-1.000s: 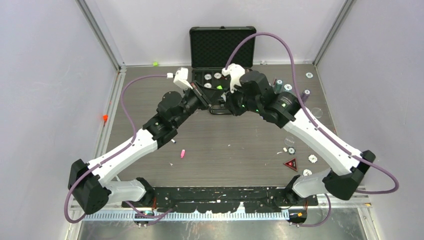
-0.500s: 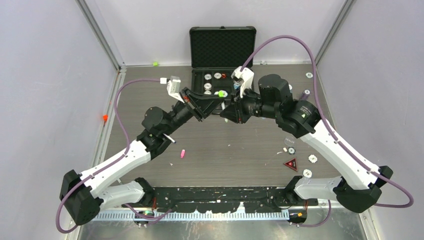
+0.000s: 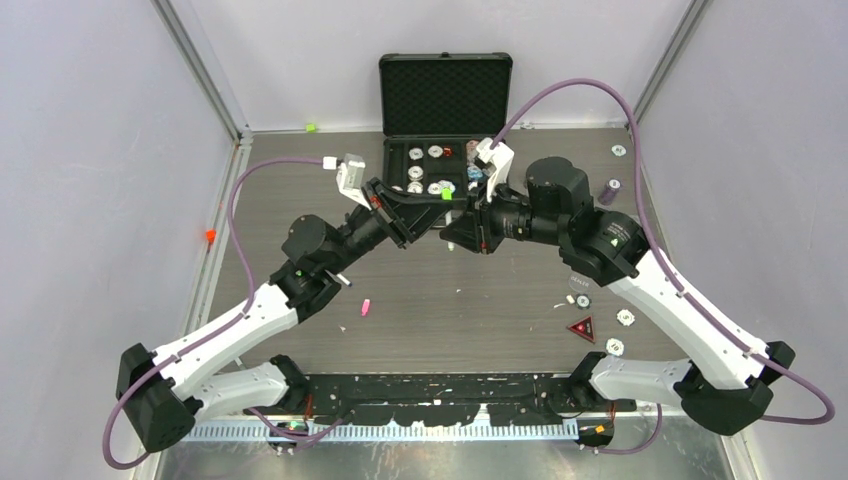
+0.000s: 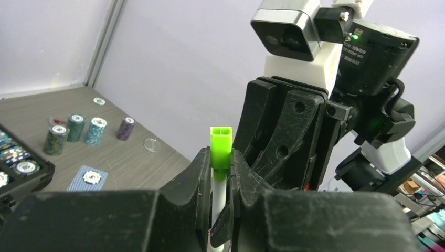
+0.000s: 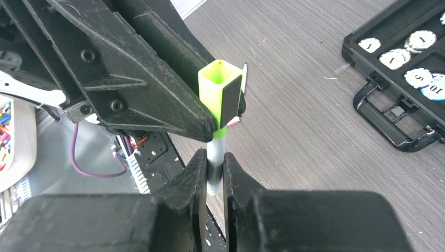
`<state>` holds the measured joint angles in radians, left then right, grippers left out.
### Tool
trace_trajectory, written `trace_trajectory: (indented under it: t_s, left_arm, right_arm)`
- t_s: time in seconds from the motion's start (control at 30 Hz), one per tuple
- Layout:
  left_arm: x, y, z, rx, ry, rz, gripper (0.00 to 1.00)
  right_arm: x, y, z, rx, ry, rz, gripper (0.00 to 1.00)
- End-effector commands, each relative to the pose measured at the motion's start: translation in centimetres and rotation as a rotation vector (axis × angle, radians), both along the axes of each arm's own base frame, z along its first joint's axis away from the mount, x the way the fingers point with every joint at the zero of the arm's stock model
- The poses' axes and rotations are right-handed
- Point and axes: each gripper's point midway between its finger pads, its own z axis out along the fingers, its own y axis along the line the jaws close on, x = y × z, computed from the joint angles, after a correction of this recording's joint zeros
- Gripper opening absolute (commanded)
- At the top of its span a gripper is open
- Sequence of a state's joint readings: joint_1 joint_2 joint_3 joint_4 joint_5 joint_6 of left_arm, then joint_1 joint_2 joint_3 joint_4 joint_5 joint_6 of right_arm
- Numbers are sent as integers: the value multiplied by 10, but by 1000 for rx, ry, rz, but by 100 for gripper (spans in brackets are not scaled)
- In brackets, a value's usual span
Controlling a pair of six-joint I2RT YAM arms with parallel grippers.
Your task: Insert the pens into the pen caps
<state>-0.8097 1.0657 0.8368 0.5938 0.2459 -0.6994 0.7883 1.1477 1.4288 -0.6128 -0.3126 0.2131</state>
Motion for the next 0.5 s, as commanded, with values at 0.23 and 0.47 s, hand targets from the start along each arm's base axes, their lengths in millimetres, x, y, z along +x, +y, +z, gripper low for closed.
trace_trajectory:
  t_s: [0.23, 0.47]
  left_arm:
    - [5, -1, -136, 400, 398, 65, 0]
    - [16, 5, -144, 429, 468, 148, 0]
  right_arm:
    - [17, -12, 136, 366, -407, -114, 0]
    - [20, -8, 126, 346, -393, -107, 0]
